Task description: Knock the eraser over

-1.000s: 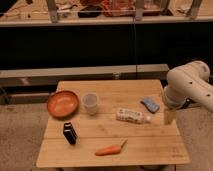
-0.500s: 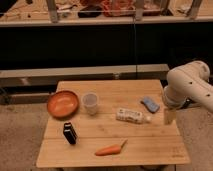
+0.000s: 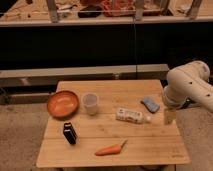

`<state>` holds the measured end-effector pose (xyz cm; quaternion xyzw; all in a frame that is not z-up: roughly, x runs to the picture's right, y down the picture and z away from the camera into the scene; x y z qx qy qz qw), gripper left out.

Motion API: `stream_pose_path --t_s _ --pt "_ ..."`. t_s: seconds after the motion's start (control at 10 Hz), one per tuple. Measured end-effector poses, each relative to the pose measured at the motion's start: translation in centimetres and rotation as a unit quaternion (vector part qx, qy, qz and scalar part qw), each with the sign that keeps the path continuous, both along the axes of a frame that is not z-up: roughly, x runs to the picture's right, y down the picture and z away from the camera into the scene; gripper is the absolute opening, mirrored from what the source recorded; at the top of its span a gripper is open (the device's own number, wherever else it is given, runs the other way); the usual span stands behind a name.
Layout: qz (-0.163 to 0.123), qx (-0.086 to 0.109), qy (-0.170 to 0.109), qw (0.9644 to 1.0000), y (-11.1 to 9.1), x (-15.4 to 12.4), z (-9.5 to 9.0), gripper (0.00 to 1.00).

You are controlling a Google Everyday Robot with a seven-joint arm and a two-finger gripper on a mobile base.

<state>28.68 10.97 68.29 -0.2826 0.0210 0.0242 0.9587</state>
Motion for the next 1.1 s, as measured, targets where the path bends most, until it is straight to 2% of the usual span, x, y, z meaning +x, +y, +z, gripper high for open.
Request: stream_pose_path --t_s 0.3,0.5,0.7,1.1 --pt "-0.007 0.002 -0.001 1.0 0.2 -0.2 -0.1 0.8" --pt "-0.031 0.004 -0.013 0.9994 0.5 -2.2 0.1 0.8" --pt "-0.058 0.008 -0.025 0.998 0.8 -5.9 0.3 0.8" --pt "-0.122 0.015 -0.056 0.9908 2.2 -10.0 0.9 0.8"
